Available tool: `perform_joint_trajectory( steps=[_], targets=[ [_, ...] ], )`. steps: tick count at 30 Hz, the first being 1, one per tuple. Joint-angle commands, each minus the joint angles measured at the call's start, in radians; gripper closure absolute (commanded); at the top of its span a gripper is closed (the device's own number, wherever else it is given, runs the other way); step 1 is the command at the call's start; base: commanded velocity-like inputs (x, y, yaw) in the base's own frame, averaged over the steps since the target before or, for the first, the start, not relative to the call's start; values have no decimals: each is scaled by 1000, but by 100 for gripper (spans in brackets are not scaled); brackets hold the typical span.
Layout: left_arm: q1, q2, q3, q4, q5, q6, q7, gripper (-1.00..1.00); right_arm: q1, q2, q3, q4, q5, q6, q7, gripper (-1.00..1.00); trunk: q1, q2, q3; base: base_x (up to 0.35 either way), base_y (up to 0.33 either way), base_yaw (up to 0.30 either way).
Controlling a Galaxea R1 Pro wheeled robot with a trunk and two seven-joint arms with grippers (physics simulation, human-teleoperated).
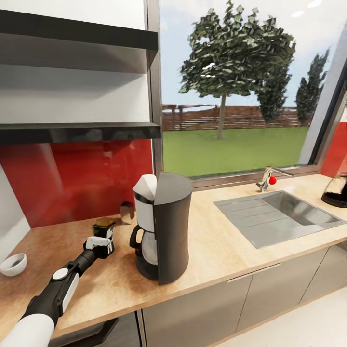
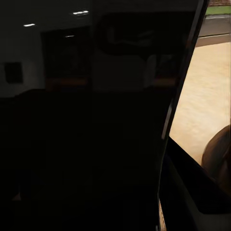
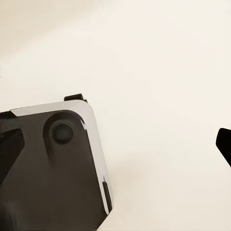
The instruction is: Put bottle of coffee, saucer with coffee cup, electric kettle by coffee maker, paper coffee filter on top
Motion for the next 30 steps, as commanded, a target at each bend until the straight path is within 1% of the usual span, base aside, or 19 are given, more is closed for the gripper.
perform_joint_trajectory(
  steps=[1,4,5,7,10,11,13,16,19,23,30],
  targets=[
    [-1,-1,5,1,-10,-6,-6,100,0,0,-3,1,-7,-4,2,-100,0,-1,0,0,0,-161],
    [-1,-1,7,2,-13,-23,-5,100,0,0,-3,1,-7,-4,2,-100,0,-1,1,0,0,-98],
    [-1,-1,7,5,-14,-48,-2,100,0,0,-2,1,-6,-3,2,-100,0,-1,1,0,0,-20],
    [-1,-1,8,11,-15,-69,-1,100,-1,0,-2,1,-6,-4,3,-100,0,-1,1,0,0,-10],
    [-1,-1,8,16,-13,-77,0,100,-1,0,-2,1,-5,-4,4,-100,0,-1,1,0,0,-2],
    [5,-6,12,22,-7,-82,2,100,-3,6,-2,-2,-6,-1,2,-100,0,-1,1,0,0,0],
    [17,-13,11,34,-10,-92,2,100,-3,12,-2,-1,-6,-1,2,-100,0,-1,1,0,0,0],
    [28,-6,10,52,-12,-106,2,100,-3,17,-2,-1,-5,-2,3,-100,0,-1,1,0,0,0],
    [35,-4,8,70,-14,-90,2,100,-3,24,-2,-1,-5,-2,3,-100,0,-1,1,0,0,0],
    [36,-4,6,83,-15,-76,2,100,-3,26,-1,-1,-5,-3,2,-100,0,-1,1,0,0,0],
    [36,-4,8,85,-10,-106,2,100,-3,28,0,0,-5,-4,2,-100,0,-1,1,0,0,0]
  ],
)
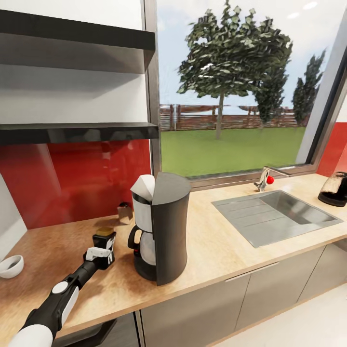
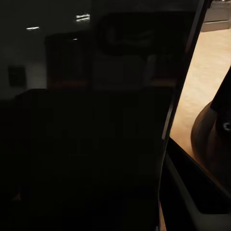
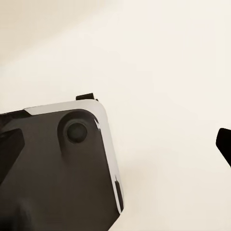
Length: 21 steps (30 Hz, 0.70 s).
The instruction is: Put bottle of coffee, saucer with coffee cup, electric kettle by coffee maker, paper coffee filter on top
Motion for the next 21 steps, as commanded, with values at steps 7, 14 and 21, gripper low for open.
perform_joint_trajectory(
  steps=[7,14,21],
  targets=[
    [0,-1,8,4,-9,-38,-5,100,0,1,-4,2,-7,-4,2,-100,0,-1,0,87,0,0],
    [1,-5,8,5,-8,-55,-5,100,0,-1,-4,3,-7,-4,2,-100,0,-1,0,217,0,0],
    [1,-6,7,49,-6,-106,-5,100,0,-4,-4,3,-7,-4,2,-100,0,-1,0,11,0,0]
  ],
)
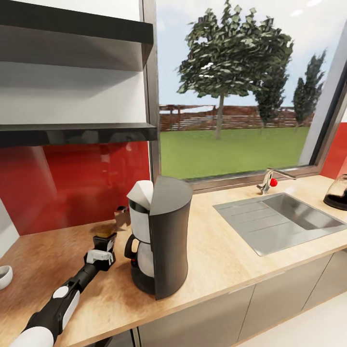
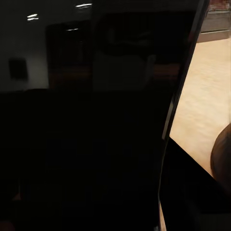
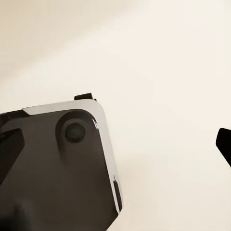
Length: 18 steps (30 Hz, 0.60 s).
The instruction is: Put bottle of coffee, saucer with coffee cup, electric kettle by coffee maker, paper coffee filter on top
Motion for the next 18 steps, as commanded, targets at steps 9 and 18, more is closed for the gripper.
perform_joint_trajectory(
  steps=[9,18],
  targets=[
    [-1,-12,8,11,-10,-29,-5,100,0,-2,-3,1,-7,-4,2,-100,0,-1,0,95,0,0],
    [-1,-14,8,26,-10,-31,-5,100,0,-1,-3,1,-7,-4,2,-100,0,-1,0,50,0,0]
  ],
)
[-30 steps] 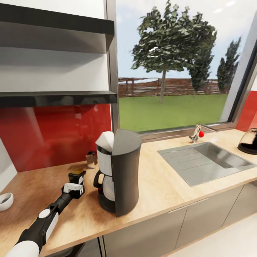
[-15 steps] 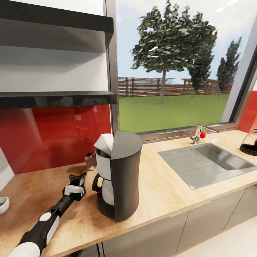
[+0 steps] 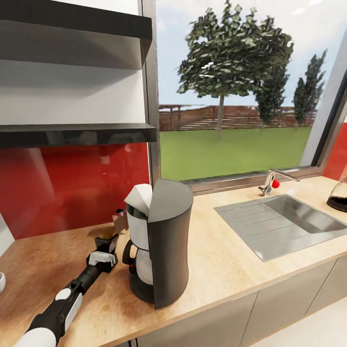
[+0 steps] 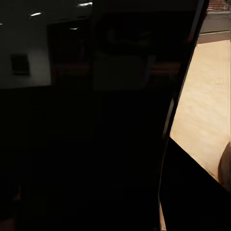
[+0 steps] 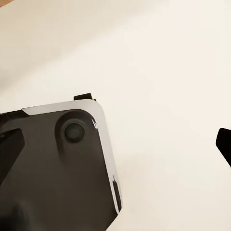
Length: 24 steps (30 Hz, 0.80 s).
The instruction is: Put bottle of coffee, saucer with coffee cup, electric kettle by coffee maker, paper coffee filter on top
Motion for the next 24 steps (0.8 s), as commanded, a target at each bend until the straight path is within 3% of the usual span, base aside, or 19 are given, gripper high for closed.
perform_joint_trajectory(
  steps=[1,6,16,17,24],
  targets=[
    [-1,-1,8,9,-8,-5,-5,100,0,0,-3,1,-7,-4,2,-100,0,-1,0,1,0,0],
    [-1,-2,9,37,-8,-42,-5,100,0,1,-2,1,-7,-4,2,-100,0,-1,0,0,0,0],
    [-1,-2,8,64,-9,-51,-5,100,0,1,-2,2,-7,-5,2,-100,0,-1,0,0,0,0],
    [-1,-2,8,64,-9,-51,-5,-100,0,1,-1,2,-7,-5,2,-100,0,-1,0,0,0,0],
    [-1,-1,9,64,-8,-53,-5,-100,0,1,-1,2,-7,-5,2,-100,0,-1,0,0,0,0]
  ],
)
